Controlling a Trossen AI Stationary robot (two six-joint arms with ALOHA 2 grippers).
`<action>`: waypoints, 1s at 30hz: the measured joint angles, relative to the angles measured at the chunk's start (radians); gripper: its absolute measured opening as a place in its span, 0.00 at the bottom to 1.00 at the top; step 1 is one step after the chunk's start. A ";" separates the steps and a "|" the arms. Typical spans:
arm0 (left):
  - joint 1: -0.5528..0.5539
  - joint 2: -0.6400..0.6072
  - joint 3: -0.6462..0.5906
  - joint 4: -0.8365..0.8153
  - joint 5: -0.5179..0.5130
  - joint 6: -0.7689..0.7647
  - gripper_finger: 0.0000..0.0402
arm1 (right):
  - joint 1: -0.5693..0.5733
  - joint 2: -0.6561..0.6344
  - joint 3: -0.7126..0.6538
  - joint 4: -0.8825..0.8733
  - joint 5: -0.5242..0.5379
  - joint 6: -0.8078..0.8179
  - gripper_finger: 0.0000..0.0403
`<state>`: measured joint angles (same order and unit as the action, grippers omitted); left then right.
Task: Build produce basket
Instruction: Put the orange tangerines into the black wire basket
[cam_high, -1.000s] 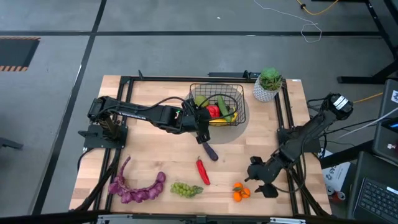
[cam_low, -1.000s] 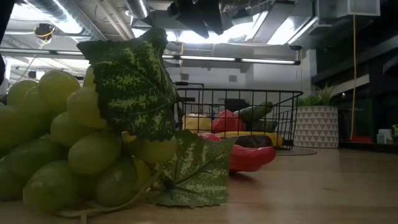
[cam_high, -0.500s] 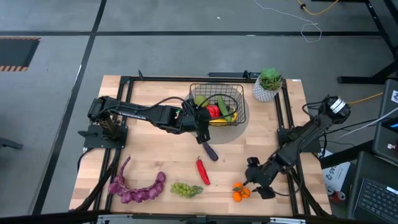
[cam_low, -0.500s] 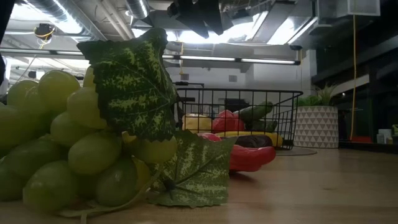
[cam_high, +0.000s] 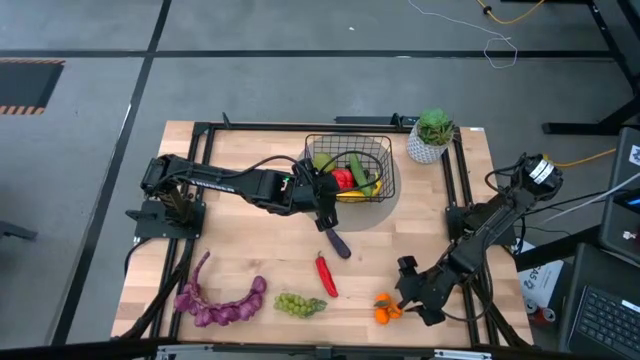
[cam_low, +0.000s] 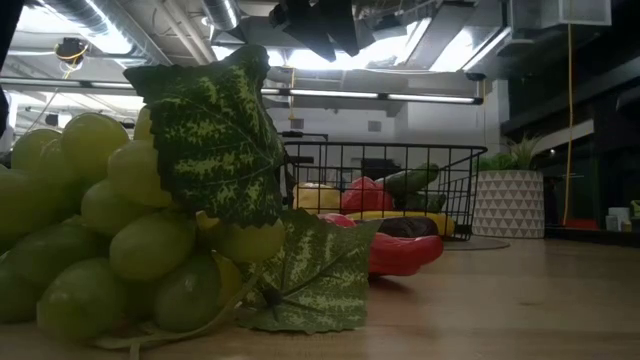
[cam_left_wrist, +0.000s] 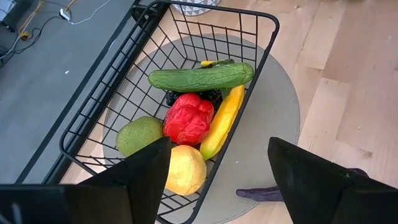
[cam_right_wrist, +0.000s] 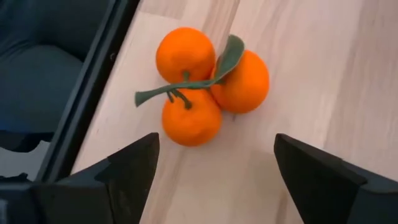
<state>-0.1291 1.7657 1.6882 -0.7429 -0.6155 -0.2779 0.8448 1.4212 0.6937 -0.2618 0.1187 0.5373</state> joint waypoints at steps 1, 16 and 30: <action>0.000 0.000 0.000 0.000 0.000 0.000 0.66 | 0.003 0.000 0.000 0.004 0.001 0.000 0.79; 0.000 0.000 0.000 0.000 0.000 0.000 0.66 | 0.005 0.104 0.000 0.181 -0.040 -0.162 0.79; 0.000 0.000 0.000 0.000 0.000 0.000 0.66 | 0.000 0.105 0.000 0.198 0.004 -0.258 0.67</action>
<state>-0.1294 1.7659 1.6882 -0.7425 -0.6155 -0.2775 0.8444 1.5261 0.6937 -0.0635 0.1226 0.2794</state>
